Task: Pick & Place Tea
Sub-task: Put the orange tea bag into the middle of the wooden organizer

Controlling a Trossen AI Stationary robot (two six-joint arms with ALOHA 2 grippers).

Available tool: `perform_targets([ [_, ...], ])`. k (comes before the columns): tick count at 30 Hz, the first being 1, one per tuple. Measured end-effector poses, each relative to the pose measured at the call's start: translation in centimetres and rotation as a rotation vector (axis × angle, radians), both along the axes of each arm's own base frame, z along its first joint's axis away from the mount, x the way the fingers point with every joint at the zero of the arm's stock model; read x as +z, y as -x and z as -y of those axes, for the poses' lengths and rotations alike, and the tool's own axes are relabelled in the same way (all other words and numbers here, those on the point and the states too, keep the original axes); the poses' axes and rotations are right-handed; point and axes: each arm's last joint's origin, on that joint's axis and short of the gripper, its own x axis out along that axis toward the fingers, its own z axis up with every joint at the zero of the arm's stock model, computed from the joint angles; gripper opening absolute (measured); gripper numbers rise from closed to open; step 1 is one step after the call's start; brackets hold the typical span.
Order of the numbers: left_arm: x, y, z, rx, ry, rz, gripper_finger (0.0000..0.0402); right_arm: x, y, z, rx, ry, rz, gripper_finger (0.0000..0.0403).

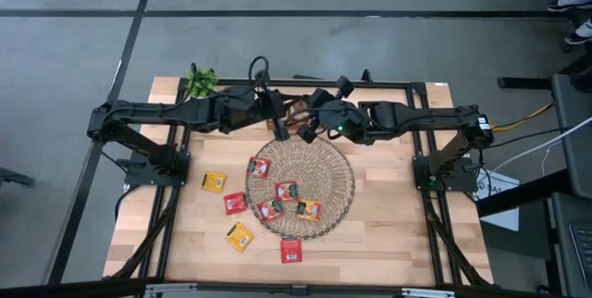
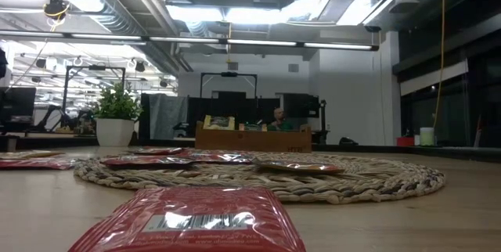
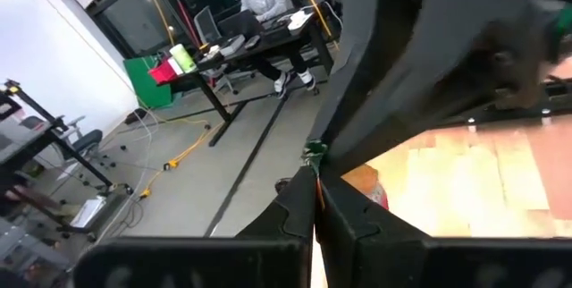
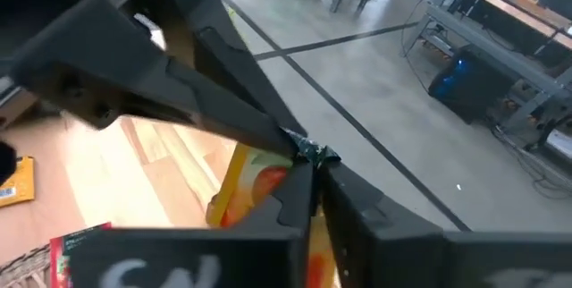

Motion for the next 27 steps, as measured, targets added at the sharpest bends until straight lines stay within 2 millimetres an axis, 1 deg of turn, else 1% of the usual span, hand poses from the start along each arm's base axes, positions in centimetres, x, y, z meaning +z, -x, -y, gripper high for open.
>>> perform_targets([
  [2, 0.1, 0.1, -0.2, 0.009, 0.000, 0.004, 0.0002, 0.4, 0.3, -0.1, 0.007, 0.001, 0.007, 0.0062],
  [4, 0.3, 0.5, -0.6, 0.023, 0.005, 0.005, 0.0002, 1.2, 0.7, -0.2, 0.013, -0.002, 0.031, 0.0086],
  [9, 0.5, 0.9, -1.5, 0.032, 0.025, 0.024, 0.0002, 4.0, 1.5, -0.3, 0.044, -0.009, 0.097, 0.0142],
  [14, 0.6, 1.1, -2.8, -0.009, 0.096, 0.061, 0.0002, 6.8, 3.0, -0.2, 0.048, -0.009, 0.116, 0.0181],
  [18, 0.4, 1.5, -4.5, -0.059, 0.169, 0.070, 0.0002, 8.8, 4.7, 0.0, 0.047, -0.043, 0.111, 0.0195],
  [21, 0.2, 2.1, -6.3, -0.080, 0.231, 0.062, 0.0002, 9.8, 5.8, 0.0, 0.073, -0.078, 0.101, 0.0196],
  [24, -0.1, 2.8, -8.2, -0.116, 0.293, 0.055, 0.0002, 10.5, 6.7, 0.0, 0.083, -0.098, 0.087, 0.0194],
  [27, -0.5, 3.3, -10.0, -0.148, 0.346, 0.059, 0.0002, 10.6, 7.1, 0.0, 0.082, -0.100, 0.071, 0.0189],
])
